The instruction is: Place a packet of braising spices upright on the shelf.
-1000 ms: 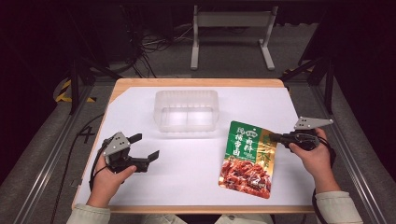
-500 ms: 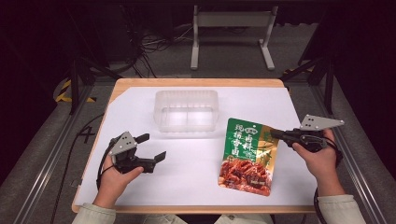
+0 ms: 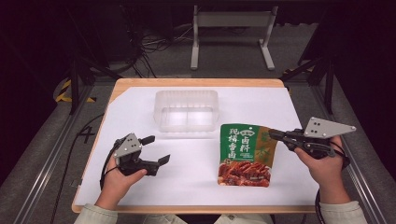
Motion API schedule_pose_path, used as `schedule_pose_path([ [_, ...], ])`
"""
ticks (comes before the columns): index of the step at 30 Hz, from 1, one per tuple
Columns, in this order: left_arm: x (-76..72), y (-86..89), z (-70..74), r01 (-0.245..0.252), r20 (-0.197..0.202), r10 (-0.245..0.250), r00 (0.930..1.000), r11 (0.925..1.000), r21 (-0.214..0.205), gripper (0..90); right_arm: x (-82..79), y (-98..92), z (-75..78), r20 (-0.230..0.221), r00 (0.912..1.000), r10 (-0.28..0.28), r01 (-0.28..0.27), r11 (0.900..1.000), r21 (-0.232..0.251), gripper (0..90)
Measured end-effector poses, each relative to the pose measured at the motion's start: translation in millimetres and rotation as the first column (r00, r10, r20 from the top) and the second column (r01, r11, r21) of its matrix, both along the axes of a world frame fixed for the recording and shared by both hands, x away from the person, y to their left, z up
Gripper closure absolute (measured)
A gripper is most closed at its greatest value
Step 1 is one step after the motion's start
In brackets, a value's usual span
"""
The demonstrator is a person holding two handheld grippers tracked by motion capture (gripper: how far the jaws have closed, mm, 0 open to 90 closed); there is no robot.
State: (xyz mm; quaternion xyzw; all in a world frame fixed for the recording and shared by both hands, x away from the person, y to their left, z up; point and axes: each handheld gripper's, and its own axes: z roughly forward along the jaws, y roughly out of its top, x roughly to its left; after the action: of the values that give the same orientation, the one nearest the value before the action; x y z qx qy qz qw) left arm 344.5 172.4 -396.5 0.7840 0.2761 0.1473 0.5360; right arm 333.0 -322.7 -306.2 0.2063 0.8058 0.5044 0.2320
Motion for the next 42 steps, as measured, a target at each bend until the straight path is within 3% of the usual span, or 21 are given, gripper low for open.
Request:
schedule_pose_path([
  [11, -1.3, -2.9, 0.0, 0.019, 0.011, -0.019, 0.9998, 0.9998, -0.010, 12.0, -19.2, 16.7, 14.3, 0.109, 0.9923, 0.059, -0.055, 0.9976, -0.042, 90.0],
  [26, -0.1, -18.0, -2.3, 0.074, 0.028, -0.073, 0.9969, 0.9971, -0.019, 10.5, -26.6, 25.0, 20.3, 0.170, 0.9824, 0.078, -0.071, 0.9963, -0.048, 90.0],
  [36, 2.4, -37.3, -4.5, 0.112, 0.030, -0.111, 0.9933, 0.9932, -0.032, 10.4, -25.6, 30.1, 23.3, 0.194, 0.9773, 0.085, -0.077, 0.9959, -0.047, 90.0],
  [42, 7.4, -50.5, -3.9, 0.125, 0.029, -0.123, 0.9919, 0.9897, -0.070, 10.8, -21.0, 33.1, 25.3, 0.205, 0.9749, 0.086, -0.080, 0.9961, -0.038, 90.0],
])
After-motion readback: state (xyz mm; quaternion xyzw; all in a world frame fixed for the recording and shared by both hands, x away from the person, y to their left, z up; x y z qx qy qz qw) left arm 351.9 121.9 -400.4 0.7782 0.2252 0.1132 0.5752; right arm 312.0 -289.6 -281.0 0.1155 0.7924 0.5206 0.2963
